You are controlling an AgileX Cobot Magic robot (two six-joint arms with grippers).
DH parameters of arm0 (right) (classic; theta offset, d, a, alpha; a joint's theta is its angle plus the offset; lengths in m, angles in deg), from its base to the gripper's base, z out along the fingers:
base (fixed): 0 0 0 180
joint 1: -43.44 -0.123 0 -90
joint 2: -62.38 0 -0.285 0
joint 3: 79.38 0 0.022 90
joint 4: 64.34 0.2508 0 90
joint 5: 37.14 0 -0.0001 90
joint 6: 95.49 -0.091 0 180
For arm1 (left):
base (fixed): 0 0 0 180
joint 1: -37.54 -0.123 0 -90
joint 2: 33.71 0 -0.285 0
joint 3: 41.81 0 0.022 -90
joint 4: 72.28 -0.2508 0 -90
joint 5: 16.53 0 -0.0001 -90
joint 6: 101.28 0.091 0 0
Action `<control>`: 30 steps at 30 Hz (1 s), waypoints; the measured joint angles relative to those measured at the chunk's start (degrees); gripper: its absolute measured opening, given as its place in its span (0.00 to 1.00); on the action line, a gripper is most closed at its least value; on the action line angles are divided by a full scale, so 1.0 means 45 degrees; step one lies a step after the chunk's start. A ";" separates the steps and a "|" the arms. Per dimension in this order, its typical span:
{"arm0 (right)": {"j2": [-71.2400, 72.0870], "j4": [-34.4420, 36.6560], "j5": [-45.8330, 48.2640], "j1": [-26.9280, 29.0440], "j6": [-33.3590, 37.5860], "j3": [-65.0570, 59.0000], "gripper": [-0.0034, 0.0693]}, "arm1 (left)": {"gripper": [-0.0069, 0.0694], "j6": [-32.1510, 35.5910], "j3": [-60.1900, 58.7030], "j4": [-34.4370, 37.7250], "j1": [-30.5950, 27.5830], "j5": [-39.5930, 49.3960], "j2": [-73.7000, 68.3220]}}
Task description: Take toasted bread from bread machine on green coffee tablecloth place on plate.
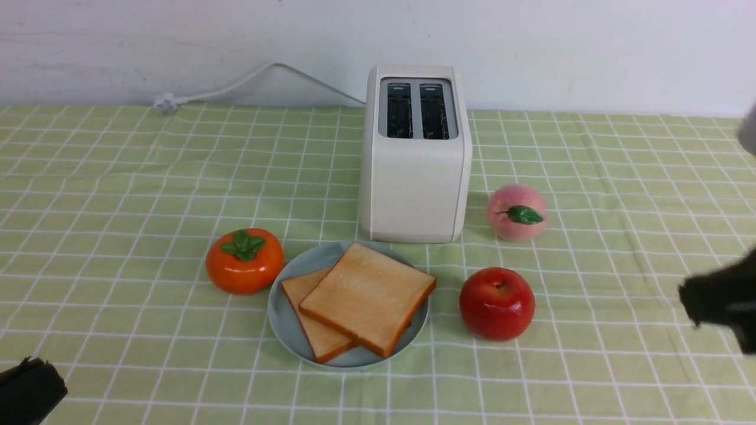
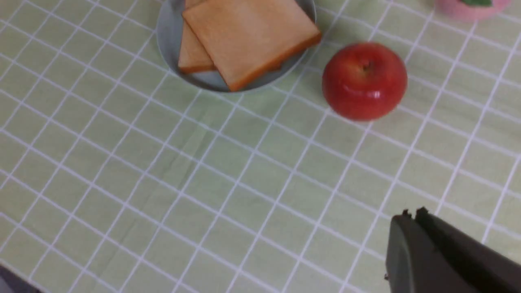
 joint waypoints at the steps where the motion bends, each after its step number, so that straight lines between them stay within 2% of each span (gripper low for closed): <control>1: 0.0791 0.0000 0.0048 0.0000 -0.0321 -0.0741 0.04 | 0.07 -0.0008 -0.0012 0.0076 0.0000 0.0059 0.0000; 7: 0.4129 -0.0471 -0.0615 0.0000 -0.1620 -0.3527 0.05 | 0.07 -0.0047 -0.0015 0.0383 0.0000 0.0175 0.0000; 12: 0.5881 -0.0550 -0.1677 0.0000 -0.1991 -0.4799 0.05 | 0.07 -0.0047 -0.0015 0.0392 0.0000 0.0308 0.0000; 30: 0.6800 -0.0857 -0.1216 0.0058 -0.2059 -0.5001 0.07 | 0.07 -0.0047 -0.0015 0.0429 0.0000 0.0346 0.0000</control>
